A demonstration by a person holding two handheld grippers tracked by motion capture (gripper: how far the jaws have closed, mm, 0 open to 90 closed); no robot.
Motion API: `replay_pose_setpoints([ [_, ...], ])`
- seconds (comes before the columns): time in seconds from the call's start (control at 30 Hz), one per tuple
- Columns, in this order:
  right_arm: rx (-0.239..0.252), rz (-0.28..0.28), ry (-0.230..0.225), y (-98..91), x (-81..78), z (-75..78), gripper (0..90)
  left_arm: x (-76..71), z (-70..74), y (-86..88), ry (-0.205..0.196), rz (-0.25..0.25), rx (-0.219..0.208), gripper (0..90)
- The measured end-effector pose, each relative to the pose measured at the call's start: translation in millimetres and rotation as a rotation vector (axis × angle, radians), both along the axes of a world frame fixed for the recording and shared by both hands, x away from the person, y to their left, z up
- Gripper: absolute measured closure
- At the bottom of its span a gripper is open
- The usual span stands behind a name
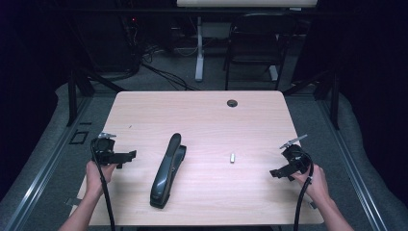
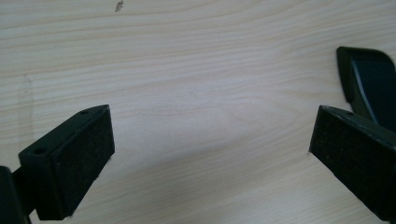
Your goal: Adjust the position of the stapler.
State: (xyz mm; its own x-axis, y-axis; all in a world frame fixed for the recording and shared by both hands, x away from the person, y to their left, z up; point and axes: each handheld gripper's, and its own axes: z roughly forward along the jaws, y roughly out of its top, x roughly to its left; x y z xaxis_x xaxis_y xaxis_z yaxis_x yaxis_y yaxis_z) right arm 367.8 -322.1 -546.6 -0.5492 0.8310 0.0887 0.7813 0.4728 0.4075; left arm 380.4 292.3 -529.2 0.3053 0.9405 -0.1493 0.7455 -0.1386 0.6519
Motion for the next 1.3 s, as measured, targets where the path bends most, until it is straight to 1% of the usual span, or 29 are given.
replay_pose_setpoints([
  [0.07, 0.016, -0.008, 0.009, -1.0, -0.6, -0.8, 2.1, 0.3, 2.4, -1.7, 0.002, -0.010, -0.007, 0.0],
  [0.1, 0.013, -0.005, 0.011, -1.3, -0.7, -0.6, 2.2, 0.6, 3.4, -2.6, 0.002, -0.016, -0.006, 0.0],
  [0.13, 0.020, -0.016, -0.002, -0.7, -1.8, -1.5, 2.2, 0.6, 4.0, -3.9, 0.000, -0.018, -0.001, 0.0],
  [0.17, 0.010, -0.002, 0.007, -1.0, -1.6, -0.4, 2.2, 0.6, 5.0, -4.8, 0.003, -0.024, 0.002, 0.0],
  [0.2, 0.017, 0.001, 0.010, -0.5, -2.0, 0.1, 2.2, 0.3, 5.3, -6.2, 0.001, -0.026, 0.002, 0.0],
  [0.3, 0.009, 0.003, 0.003, 0.0, -2.3, 1.1, 2.3, -2.7, 8.8, -8.7, 0.005, -0.037, 0.016, 0.0],
  [0.33, -0.004, 0.013, 0.005, 0.3, -2.1, 1.6, 2.3, -4.0, 9.7, -9.8, -0.002, -0.035, 0.017, 0.0],
  [0.4, 0.017, 0.013, 0.006, 2.4, -2.6, 1.4, 2.3, -7.0, 13.0, -11.4, -0.005, -0.032, 0.032, 0.0],
  [0.43, 0.005, 0.022, 0.008, 2.5, -2.4, 1.8, 2.3, -8.3, 14.5, -11.8, -0.009, -0.033, 0.039, 0.0],
  [0.47, 0.011, 0.028, 0.009, 3.0, -2.8, 2.4, 2.3, -9.4, 15.5, -12.8, -0.015, -0.025, 0.038, 0.0],
  [0.5, -0.016, 0.039, 0.003, 2.7, -2.2, 3.5, 2.3, -10.6, 17.1, -13.5, -0.015, -0.023, 0.036, 0.0],
  [0.53, -0.006, 0.028, -0.001, 4.5, -2.0, 3.5, 2.3, -12.0, 18.3, -14.5, -0.014, -0.025, 0.035, 0.0],
  [0.57, 0.000, 0.033, -0.009, 5.0, -0.5, 3.3, 2.3, -13.6, 18.9, -15.7, -0.019, -0.022, 0.038, 0.0],
  [0.6, -0.018, 0.032, -0.014, 5.4, 2.0, 3.9, 2.3, -15.6, 19.8, -16.6, -0.013, -0.027, 0.041, 0.0],
  [0.7, -0.008, 0.040, 0.009, 7.3, 8.2, 3.6, 2.3, -22.8, 22.2, -17.9, -0.001, -0.033, 0.039, 0.0],
  [0.73, -0.022, 0.050, 0.008, 8.8, 8.7, 2.8, 2.3, -24.5, 22.9, -18.7, 0.003, -0.034, 0.034, 0.0],
  [0.8, -0.020, 0.051, 0.006, 10.8, 7.9, 2.0, 2.3, -25.8, 23.9, -20.2, 0.006, -0.033, 0.032, 0.0],
  [0.83, -0.036, 0.061, 0.007, 12.4, 6.4, 2.6, 2.3, -26.9, 28.0, -25.8, 0.014, -0.032, 0.017, 0.0],
  [0.87, -0.030, 0.057, -0.001, 12.7, 4.9, 3.4, 2.4, -27.4, 30.7, -30.1, 0.011, -0.036, 0.014, 0.0],
  [0.9, -0.043, 0.063, -0.005, 11.6, 4.1, 5.2, 2.4, -28.1, 33.2, -35.3, 0.004, -0.044, 0.016, 0.0],
  [0.93, -0.027, 0.056, -0.007, 11.7, 2.9, 5.6, 2.4, -29.3, 35.3, -40.8, -0.003, -0.052, 0.016, 0.0],
  [0.97, -0.029, 0.063, -0.003, 10.8, 3.0, 6.2, 2.4, -30.6, 37.2, -45.8, 0.000, -0.069, 0.020, 0.0],
  [1.0, -0.029, 0.063, -0.003, 10.8, 3.0, 6.2, 2.4, -30.6, 37.2, -45.8, 0.000, -0.069, 0.020, 0.0],
  [1.03, -0.035, 0.062, -0.003, 9.5, 3.8, 6.5, 2.4, -33.9, 38.7, -55.8, 0.005, -0.094, 0.032, 0.0],
  [1.1, -0.030, 0.063, 0.000, 10.0, 4.1, 7.1, 2.4, -37.0, 39.0, -63.9, 0.001, -0.096, 0.047, 0.0],
  [1.13, -0.019, 0.058, -0.005, 11.5, 3.6, 6.9, 2.4, -38.1, 39.6, -66.2, 0.001, -0.101, 0.055, 0.0],
  [1.23, -0.028, 0.068, -0.004, 13.1, 3.2, 8.0, 2.5, -40.1, 41.2, -69.4, 0.002, -0.105, 0.048, 0.0],
  [1.27, -0.047, 0.075, -0.011, 13.8, 3.1, 8.8, 2.6, -41.1, 42.5, -72.3, -0.005, -0.111, 0.047, 0.0],
  [1.3, -0.049, 0.076, -0.012, 14.0, 3.1, 8.6, 2.7, -41.1, 42.5, -72.3, -0.005, -0.111, 0.047, 0.0],
])
